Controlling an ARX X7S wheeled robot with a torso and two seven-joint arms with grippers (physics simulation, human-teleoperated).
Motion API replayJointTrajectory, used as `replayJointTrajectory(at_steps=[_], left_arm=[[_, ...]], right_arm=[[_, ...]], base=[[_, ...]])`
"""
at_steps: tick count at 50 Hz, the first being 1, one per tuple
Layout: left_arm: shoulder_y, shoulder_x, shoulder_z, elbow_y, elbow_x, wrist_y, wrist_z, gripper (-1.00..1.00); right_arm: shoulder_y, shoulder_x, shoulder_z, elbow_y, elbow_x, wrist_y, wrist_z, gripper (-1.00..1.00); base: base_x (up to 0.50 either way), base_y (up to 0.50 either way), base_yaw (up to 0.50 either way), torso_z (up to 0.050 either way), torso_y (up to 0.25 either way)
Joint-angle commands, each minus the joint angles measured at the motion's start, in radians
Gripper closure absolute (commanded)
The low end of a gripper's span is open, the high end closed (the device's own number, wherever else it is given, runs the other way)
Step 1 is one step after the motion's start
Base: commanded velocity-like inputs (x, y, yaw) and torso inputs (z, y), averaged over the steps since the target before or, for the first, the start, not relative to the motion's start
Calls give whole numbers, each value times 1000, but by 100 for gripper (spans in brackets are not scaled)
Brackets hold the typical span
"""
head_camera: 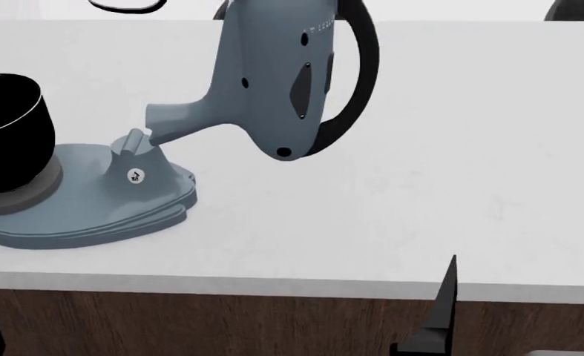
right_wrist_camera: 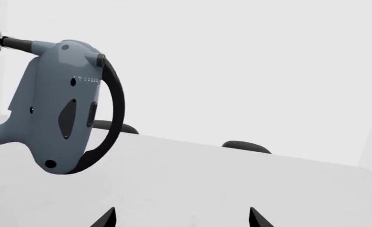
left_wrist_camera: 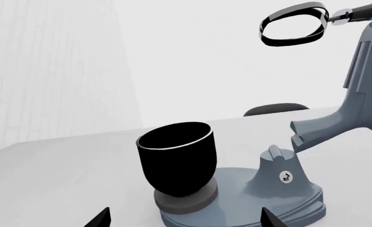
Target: Close the stand mixer head.
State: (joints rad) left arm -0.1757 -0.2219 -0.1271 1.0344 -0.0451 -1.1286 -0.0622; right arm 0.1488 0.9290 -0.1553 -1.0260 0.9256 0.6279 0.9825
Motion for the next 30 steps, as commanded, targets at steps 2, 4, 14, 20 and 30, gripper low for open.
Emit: replayJointTrajectory(at_steps=[2,4,14,20,30], left_arm=[[9,-5,-7,-1,-8,15,35,-100],[2,-10,-15,9,-15,-2,35,-100],[15,-261,-61,12,-549,49,-401,-100],[17,-326,-56,8,-660,77,-499,-100],[19,-372,-51,9,-726,98,-559,-100]], right_arm=[[-18,16,-3,18,1,-22,11,-100],[-8,16,-8,14,6,-18,14,-100],[35,35,-34,-13,35,-13,34,-100],[32,60,-55,-13,27,-49,51,-100],[33,90,-75,-13,33,-91,71,-100]], base=[[447,0,0,0,0],[445,0,0,0,0],[383,71,0,0,0],[435,141,0,0,0],[472,249,0,0,2]])
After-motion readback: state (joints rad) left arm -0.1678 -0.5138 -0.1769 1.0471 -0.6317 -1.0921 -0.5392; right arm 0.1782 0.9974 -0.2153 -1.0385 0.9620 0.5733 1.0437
